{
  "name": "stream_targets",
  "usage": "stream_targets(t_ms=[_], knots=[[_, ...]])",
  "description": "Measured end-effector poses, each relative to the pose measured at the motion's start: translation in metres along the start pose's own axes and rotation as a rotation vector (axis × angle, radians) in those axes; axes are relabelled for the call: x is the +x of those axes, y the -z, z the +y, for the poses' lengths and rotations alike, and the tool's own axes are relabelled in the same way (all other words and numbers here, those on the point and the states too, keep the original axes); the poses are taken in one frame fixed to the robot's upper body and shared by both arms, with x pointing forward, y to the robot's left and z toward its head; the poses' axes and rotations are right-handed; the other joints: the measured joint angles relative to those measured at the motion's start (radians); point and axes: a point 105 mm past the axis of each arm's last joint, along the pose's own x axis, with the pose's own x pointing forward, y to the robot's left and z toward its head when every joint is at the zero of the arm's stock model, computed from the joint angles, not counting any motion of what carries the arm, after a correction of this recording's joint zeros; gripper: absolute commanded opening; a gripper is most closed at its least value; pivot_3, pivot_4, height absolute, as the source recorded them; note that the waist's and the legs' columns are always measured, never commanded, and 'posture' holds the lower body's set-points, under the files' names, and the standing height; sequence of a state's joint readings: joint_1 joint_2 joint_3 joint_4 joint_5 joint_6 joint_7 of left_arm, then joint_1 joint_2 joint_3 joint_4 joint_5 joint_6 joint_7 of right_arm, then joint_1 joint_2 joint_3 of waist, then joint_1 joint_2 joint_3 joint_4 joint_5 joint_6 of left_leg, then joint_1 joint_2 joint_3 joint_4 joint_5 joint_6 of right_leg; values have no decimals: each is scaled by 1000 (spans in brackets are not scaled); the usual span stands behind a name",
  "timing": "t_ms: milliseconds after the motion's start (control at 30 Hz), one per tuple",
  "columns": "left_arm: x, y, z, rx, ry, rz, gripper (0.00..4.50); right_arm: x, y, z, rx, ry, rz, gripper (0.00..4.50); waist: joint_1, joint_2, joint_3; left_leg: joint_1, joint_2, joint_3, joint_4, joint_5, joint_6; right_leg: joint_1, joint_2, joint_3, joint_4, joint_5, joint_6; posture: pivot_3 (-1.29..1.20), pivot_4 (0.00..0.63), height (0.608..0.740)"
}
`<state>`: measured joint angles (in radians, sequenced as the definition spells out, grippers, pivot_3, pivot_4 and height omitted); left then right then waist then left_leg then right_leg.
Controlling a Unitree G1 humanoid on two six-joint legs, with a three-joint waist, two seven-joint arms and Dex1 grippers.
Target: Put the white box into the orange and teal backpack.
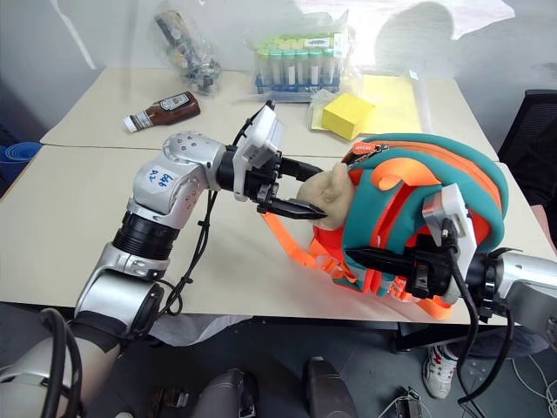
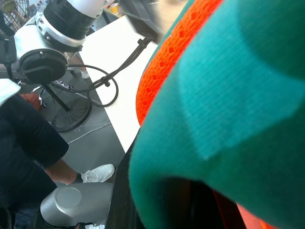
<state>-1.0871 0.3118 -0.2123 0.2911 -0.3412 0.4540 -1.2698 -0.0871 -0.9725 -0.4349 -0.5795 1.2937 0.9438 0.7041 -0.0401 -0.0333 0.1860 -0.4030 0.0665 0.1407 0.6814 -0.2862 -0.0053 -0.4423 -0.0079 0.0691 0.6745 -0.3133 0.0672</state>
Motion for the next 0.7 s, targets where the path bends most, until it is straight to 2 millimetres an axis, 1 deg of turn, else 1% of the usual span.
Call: stream_targets(t_ms=[100, 167, 233, 300, 400, 467, 600, 700], knots=[[-1, 0, 2, 0, -7, 3, 1438, -1, 5, -1, 23, 16, -7, 0, 2, 0, 0, 0, 0, 0, 0, 0, 0, 0, 0, 0, 0, 0, 0, 0, 150, 740], [-4, 0, 5, 10, -17, 3, 1276, -2, 8, -1, 41, 23, -14, 0, 1, 0, 0, 0, 0, 0, 0, 0, 0, 0, 0, 0, 0, 0, 0, 0, 150, 740], [-12, 1, 8, 65, -31, 26, 1228, -5, 10, -2, 48, 38, -12, 0, 0, 0, 0, 0, 0, 0, 0, 0, 0, 0, 0, 0, 0, 0, 0, 0, 150, 740], [-28, 8, 13, 122, -60, 87, 1225, -9, 12, -1, 46, 53, -10, 0, -4, 0, 0, 1, 0, 0, 0, 0, 0, 0, 1, 0, 0, 0, 0, 0, 150, 740], [-65, 26, 33, 161, -176, 239, 1225, -14, 13, 0, 41, 70, -11, 0, -8, 0, 0, 1, 0, 0, -1, 0, 0, 0, 1, 0, 0, 0, 0, 0, 150, 740], [-80, 35, 42, 185, -219, 307, 1225, -16, 11, 1, 26, 77, -20, 0, -7, 0, 0, 0, 0, 0, -1, 0, 1, 0, 0, -1, -1, 0, 0, 0, 150, 740], [-84, 50, 48, 223, -222, 375, 1225, -17, 11, 1, 23, 82, -22, 0, 0, 0, 0, -1, -1, 1, 0, -2, 4, 0, 0, -2, -3, 0, 0, 0, 150, 740], [-74, 69, 41, 282, -160, 441, 1225, -16, 9, -2, 6, 107, -42, 0, 2, 0, 0, -1, -1, 3, 0, -3, 5, 0, -1, -1, -4, 0, 1, 0, 150, 740]])
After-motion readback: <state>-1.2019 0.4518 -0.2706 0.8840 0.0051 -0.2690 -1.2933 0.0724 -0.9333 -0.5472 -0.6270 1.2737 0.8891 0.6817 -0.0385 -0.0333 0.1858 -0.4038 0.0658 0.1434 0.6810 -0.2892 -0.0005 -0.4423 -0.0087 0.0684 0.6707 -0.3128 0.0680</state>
